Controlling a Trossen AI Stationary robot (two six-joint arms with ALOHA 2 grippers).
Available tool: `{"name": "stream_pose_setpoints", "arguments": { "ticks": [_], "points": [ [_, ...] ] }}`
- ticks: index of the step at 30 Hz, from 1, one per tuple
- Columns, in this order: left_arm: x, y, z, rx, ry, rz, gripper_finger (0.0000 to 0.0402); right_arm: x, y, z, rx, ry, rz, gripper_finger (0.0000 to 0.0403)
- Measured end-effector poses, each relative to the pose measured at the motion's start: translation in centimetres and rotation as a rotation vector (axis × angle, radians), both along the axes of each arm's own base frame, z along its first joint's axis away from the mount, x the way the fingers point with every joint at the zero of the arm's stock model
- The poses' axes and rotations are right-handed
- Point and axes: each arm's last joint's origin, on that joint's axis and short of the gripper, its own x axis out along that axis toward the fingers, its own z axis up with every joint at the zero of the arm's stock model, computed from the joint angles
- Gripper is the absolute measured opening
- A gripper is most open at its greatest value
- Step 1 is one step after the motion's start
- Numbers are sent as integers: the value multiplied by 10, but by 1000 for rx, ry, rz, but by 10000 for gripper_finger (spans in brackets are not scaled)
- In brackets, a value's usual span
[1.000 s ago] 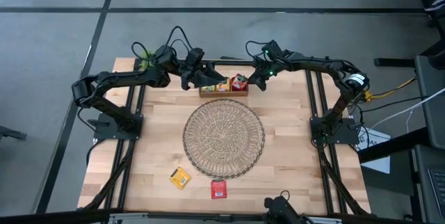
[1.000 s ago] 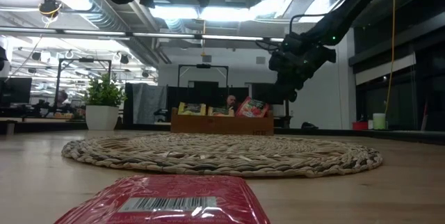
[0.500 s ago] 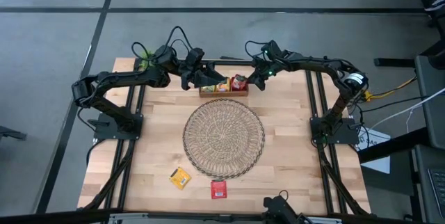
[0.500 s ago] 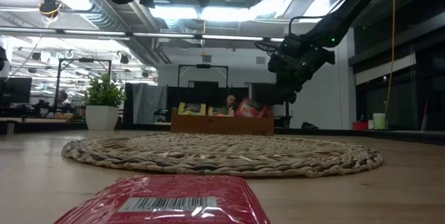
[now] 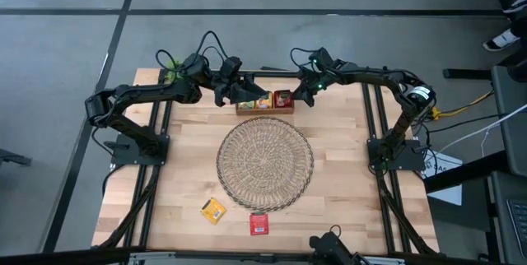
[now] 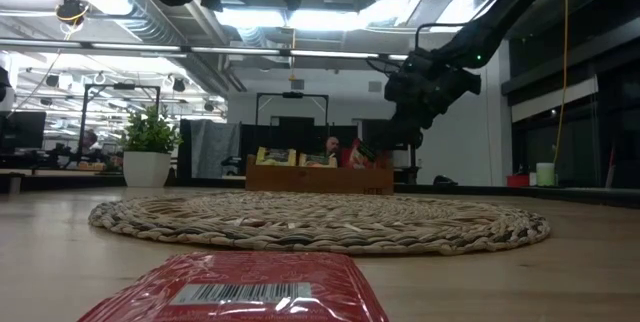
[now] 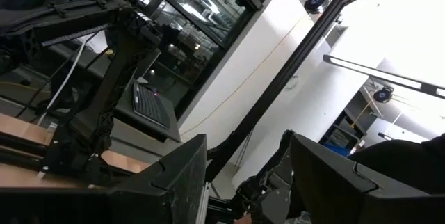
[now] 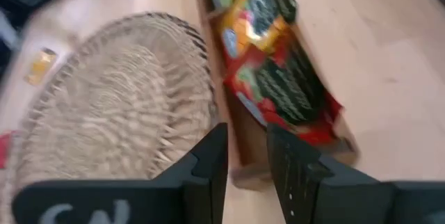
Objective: Pick & Place Tea
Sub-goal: Put the top red tea bag into the right of the wooden organizer
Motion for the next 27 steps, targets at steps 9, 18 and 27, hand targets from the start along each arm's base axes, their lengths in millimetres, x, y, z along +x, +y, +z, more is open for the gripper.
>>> {"name": "stream_pose_setpoints", "arguments": {
  "ticks": [9, 18, 27],
  "points": [
    [0, 0, 0, 1, -2, 4, 202, 20, 22, 1, 12, -19, 86, 101],
    [0, 0, 0, -2, -2, 8, 202, 48, 48, 3, -226, 35, 57, 88],
    [0, 0, 0, -3, -2, 8, 202, 51, 52, 3, -251, 42, 52, 8]
  ]
}}
